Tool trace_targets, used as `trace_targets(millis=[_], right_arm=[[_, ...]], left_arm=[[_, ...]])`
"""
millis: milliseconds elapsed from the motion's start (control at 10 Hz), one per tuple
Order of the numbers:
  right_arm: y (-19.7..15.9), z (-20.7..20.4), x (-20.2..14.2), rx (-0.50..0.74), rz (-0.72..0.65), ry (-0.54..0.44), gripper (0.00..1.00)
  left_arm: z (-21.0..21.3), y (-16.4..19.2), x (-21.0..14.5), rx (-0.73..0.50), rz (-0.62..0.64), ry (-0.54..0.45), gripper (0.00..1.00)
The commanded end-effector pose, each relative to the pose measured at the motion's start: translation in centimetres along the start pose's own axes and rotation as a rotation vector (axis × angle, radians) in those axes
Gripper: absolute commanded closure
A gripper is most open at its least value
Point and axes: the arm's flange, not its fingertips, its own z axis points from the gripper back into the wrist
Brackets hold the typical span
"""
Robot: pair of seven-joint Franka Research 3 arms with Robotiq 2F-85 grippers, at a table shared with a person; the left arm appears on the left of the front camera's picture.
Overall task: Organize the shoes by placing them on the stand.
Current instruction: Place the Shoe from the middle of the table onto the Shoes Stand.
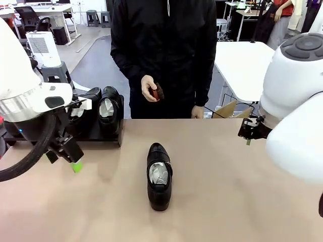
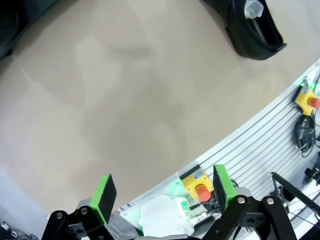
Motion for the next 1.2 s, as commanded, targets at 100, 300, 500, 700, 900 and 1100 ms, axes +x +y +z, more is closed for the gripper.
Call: trace_targets(millis=[100, 300, 500, 700, 900, 1100], right_arm=[[0.8, 1.2, -0.3, 0.015, 0.046, -0.038, 0.0], [0.8, 1.2, -0.3, 0.015, 0.046, -0.038, 0.0], [0.8, 1.2, -0.3, 0.015, 0.046, -0.038, 0.0], [0.8, 1.2, -0.3, 0.015, 0.046, -0.038, 0.0], [0.8, 1.2, -0.3, 0.015, 0.046, -0.038, 0.0], [0.8, 1.2, -0.3, 0.015, 0.046, -0.038, 0.0]], left_arm=[[-0.8, -1.8, 0.8, 0.069, 0.011, 0.009, 0.0], [-4.4, -7.1, 5.0, 0.089, 0.134, -0.115, 0.0], [-8.2, -9.1, 8.3, 0.133, 0.379, -0.227, 0.0], [-10.6, -9.7, 10.7, 0.193, 0.502, -0.257, 0.0], [-11.8, -9.9, 12.2, 0.219, 0.557, -0.253, 0.0], [-12.5, -11.0, 12.3, 0.181, 0.528, -0.211, 0.0]])
